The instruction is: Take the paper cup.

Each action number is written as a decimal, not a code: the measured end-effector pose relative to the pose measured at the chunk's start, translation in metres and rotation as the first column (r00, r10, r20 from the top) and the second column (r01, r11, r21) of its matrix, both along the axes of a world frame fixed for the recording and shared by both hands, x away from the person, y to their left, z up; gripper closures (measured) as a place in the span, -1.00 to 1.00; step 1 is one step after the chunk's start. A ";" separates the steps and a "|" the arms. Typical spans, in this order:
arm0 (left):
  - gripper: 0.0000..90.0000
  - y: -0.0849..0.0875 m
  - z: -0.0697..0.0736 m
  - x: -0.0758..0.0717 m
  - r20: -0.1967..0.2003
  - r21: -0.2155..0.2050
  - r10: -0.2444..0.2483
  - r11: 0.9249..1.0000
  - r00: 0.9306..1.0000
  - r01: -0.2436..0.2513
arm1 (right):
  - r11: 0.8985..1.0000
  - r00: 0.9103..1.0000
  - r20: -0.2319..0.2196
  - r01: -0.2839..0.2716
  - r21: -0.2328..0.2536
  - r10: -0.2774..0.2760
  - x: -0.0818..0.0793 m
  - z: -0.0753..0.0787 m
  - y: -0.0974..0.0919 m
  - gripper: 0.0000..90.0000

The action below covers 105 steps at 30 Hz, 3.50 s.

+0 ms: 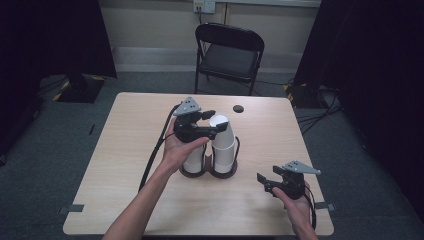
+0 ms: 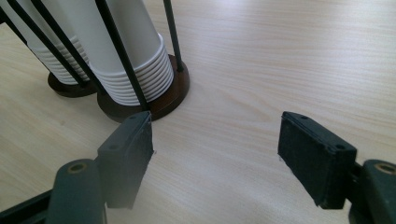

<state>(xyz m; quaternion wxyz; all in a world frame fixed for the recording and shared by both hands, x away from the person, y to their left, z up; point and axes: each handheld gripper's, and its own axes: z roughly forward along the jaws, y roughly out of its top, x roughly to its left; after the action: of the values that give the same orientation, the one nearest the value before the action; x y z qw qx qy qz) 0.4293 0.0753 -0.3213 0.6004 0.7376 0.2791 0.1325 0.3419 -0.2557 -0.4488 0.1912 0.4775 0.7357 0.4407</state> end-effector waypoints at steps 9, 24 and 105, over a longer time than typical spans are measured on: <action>-0.20 0.010 0.011 -0.007 -0.013 -0.018 -0.023 1.000 1.000 0.023 | 1.000 1.000 0.006 -0.010 -0.002 0.010 0.000 0.000 0.001 -0.42; -0.20 0.024 0.009 -0.029 -0.068 -0.050 -0.084 0.995 0.994 0.081 | 0.997 0.993 0.091 -0.079 -0.026 0.081 -0.008 0.004 0.019 -0.37; -0.31 0.033 -0.043 -0.066 -0.380 -0.322 -0.189 0.945 0.905 0.062 | 0.917 0.836 0.426 -0.398 0.034 0.347 -0.030 0.041 0.087 0.81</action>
<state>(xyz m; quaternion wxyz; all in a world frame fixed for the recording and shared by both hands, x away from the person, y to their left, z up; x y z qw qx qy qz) 0.3635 0.1082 -0.3639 0.6426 0.6648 0.3656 -0.1072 0.3121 -0.1690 -0.4080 0.2225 0.2321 0.7295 0.6037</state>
